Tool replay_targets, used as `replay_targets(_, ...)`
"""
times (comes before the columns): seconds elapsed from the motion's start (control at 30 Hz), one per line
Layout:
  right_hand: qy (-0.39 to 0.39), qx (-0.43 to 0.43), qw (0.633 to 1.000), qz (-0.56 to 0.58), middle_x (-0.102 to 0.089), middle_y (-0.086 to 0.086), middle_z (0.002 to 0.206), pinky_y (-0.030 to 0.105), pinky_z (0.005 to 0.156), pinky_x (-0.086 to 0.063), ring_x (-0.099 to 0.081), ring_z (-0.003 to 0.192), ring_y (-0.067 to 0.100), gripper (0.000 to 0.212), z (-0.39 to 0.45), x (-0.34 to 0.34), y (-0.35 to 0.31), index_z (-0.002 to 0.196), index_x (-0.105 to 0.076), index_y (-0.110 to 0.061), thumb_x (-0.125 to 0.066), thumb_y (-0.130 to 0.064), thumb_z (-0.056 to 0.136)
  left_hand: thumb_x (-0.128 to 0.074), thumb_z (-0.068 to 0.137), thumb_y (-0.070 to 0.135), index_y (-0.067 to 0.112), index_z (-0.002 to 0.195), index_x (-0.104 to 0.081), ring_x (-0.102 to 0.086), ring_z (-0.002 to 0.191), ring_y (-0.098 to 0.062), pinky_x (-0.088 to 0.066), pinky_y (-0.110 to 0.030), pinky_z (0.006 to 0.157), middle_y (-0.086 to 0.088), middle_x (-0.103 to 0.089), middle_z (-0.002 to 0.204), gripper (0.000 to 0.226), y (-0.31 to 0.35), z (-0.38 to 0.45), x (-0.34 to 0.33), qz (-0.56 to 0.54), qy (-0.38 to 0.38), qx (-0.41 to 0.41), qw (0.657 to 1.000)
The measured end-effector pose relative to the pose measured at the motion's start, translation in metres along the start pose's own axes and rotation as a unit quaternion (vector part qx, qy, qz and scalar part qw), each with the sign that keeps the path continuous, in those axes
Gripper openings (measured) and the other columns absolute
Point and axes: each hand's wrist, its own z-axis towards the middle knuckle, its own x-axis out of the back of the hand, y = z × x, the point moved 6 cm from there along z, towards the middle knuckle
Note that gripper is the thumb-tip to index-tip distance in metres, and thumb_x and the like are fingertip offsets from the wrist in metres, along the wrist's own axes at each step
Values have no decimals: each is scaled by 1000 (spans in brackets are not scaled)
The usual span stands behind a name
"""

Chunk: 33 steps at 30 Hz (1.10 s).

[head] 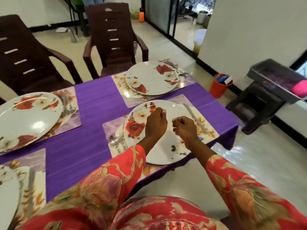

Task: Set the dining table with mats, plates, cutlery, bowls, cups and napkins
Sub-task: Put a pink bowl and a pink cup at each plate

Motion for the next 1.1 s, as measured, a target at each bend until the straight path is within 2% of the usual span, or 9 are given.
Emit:
replay_targets(0.13, 46, 7, 997, -68, -61, 3, 73, 30, 64, -44, -57, 70, 19, 19, 24, 64, 14, 70, -58, -16, -55, -14, 89, -34, 100, 13, 0, 112, -54, -58, 109, -32, -42, -38, 92, -18, -64, 114, 27, 30, 14, -61, 0, -38, 5, 999)
replay_targets(0.23, 77, 13, 990, -120, -57, 3, 71, 35, 70, -44, -59, 77, 25, 33, 43, 114, 25, 58, -45, -22, -55, -15, 89, -34, 100, 16, 1, 113, -51, -58, 106, -35, -45, -40, 87, -18, -64, 112, 25, 60, 21, -112, 16, -74, -16, 997)
replay_targets(0.3, 96, 0, 987, -131, -53, 0, 64, 34, 65, -43, -58, 74, 26, 34, 53, 145, 35, 57, -44, -20, -54, -15, 89, -34, 101, 17, 1, 111, -49, -58, 103, -36, -44, -38, 84, -18, -64, 110, 24, 82, 22, -142, 9, -98, -35, 994)
replay_targets(0.43, 122, -3, 975, -183, -58, 6, 76, 25, 63, -30, -50, 74, 18, 23, 63, 197, 46, 80, -62, -1, -51, -18, 92, -34, 101, 20, 2, 113, -49, -57, 103, -36, -41, -37, 81, -17, -62, 110, 26, 119, 24, -193, 26, -141, -65, 988)
replay_targets(0.53, 156, -18, 966, -204, -57, 4, 79, 25, 62, -31, -49, 74, 18, 20, 71, 237, 57, 85, -61, -3, -49, -17, 93, -32, 102, 24, 4, 111, -52, -57, 100, -36, -41, -39, 81, -16, -62, 108, 30, 145, 21, -235, 82, -165, -130, 974)
replay_targets(0.63, 188, -33, 961, -200, -56, 4, 76, 25, 56, -35, -52, 72, 19, 16, 79, 274, 68, 78, -56, -8, -51, -14, 92, -31, 101, 30, 7, 112, -52, -58, 96, -33, -47, -42, 81, -12, -62, 105, 33, 169, 17, -277, 114, -194, -187, 956)
replay_targets(0.8, 230, -55, 951, -202, -61, 10, 79, 24, 61, -37, -51, 68, 16, 20, 94, 337, 87, 82, -61, -1, -54, -17, 93, -30, 101, 31, 10, 114, -53, -57, 98, -28, -46, -41, 83, -10, -62, 109, 34, 205, 20, -348, 149, -227, -237, 933)
replay_targets(0.9, 251, -80, 941, -212, -56, 6, 74, 23, 55, -31, -47, 64, 14, 22, 114, 381, 98, 76, -55, -7, -54, -21, 93, -32, 101, 30, 9, 116, -56, -58, 98, -25, -45, -36, 84, -9, -62, 110, 35, 226, 35, -395, 148, -236, -254, 926)
replay_targets(1.1, 262, -136, 927, -233, -63, 8, 79, 26, 62, -34, -53, 72, 21, 23, 168, 460, 122, 75, -55, -11, -56, -27, 91, -35, 101, 26, 6, 119, -56, -58, 105, -28, -45, -35, 89, -12, -62, 116, 34, 271, 78, -473, 149, -233, -267, 923)
